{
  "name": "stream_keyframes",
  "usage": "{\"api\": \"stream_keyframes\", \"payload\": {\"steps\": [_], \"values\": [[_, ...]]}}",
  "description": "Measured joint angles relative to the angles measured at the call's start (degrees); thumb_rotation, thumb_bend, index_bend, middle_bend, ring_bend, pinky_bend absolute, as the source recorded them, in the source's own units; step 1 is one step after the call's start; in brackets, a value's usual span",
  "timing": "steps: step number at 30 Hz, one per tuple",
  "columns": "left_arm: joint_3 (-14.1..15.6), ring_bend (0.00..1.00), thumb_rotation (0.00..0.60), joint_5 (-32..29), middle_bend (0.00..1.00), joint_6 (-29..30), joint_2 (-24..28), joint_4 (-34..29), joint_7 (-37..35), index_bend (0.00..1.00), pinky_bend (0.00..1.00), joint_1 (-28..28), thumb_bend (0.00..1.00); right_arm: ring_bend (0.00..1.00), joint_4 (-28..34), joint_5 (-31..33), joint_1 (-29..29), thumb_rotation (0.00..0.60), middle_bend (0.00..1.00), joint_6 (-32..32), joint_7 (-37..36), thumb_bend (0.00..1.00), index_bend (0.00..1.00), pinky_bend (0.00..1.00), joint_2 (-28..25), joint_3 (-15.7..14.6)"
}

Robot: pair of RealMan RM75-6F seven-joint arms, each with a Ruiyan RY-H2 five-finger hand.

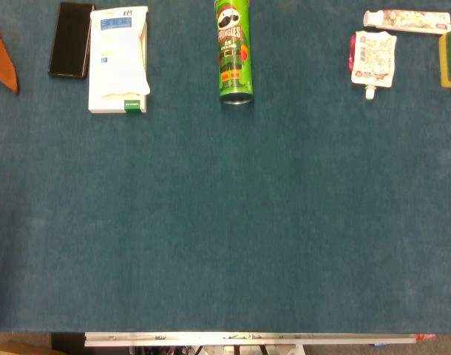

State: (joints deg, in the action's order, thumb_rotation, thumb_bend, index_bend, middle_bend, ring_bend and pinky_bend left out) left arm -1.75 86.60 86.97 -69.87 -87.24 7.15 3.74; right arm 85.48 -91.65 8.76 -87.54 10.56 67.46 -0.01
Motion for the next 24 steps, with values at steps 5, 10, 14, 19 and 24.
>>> {"api": "stream_keyframes", "payload": {"steps": [5,10,14,19,24], "values": [[0.11,0.51,0.6,0.27,0.54,0.22,0.14,-0.46,-0.23,0.57,0.51,-0.08,0.41,0.18,-0.04,-0.79,-0.14,0.6,0.3,0.15,0.82,0.2,0.36,0.08,0.24,-0.11],[0.16,0.51,0.6,0.16,0.54,0.06,0.27,-0.67,-0.28,0.57,0.51,-0.1,0.41,0.18,0.05,-0.54,-0.21,0.6,0.3,0.87,1.07,0.2,0.36,0.08,0.25,0.12],[0.32,0.51,0.6,0.55,0.54,0.07,0.28,-0.9,-0.26,0.57,0.51,-0.07,0.41,0.18,0.44,-0.79,-0.29,0.6,0.3,0.98,0.63,0.17,0.37,0.08,0.15,0.09],[0.6,0.51,0.6,1.08,0.54,0.34,0.4,-1.36,0.2,0.57,0.51,-0.15,0.41,0.28,0.63,-2.85,-0.21,0.6,0.47,0.04,-3.31,0.01,0.59,0.08,0.2,-0.14],[0.48,0.51,0.6,0.68,0.54,0.2,0.53,-1.46,0.17,0.57,0.51,-0.2,0.41,0.61,-0.19,-4.9,-0.2,0.6,0.77,-1.69,-8.11,0.0,0.9,0.08,0.75,-0.17]]}}
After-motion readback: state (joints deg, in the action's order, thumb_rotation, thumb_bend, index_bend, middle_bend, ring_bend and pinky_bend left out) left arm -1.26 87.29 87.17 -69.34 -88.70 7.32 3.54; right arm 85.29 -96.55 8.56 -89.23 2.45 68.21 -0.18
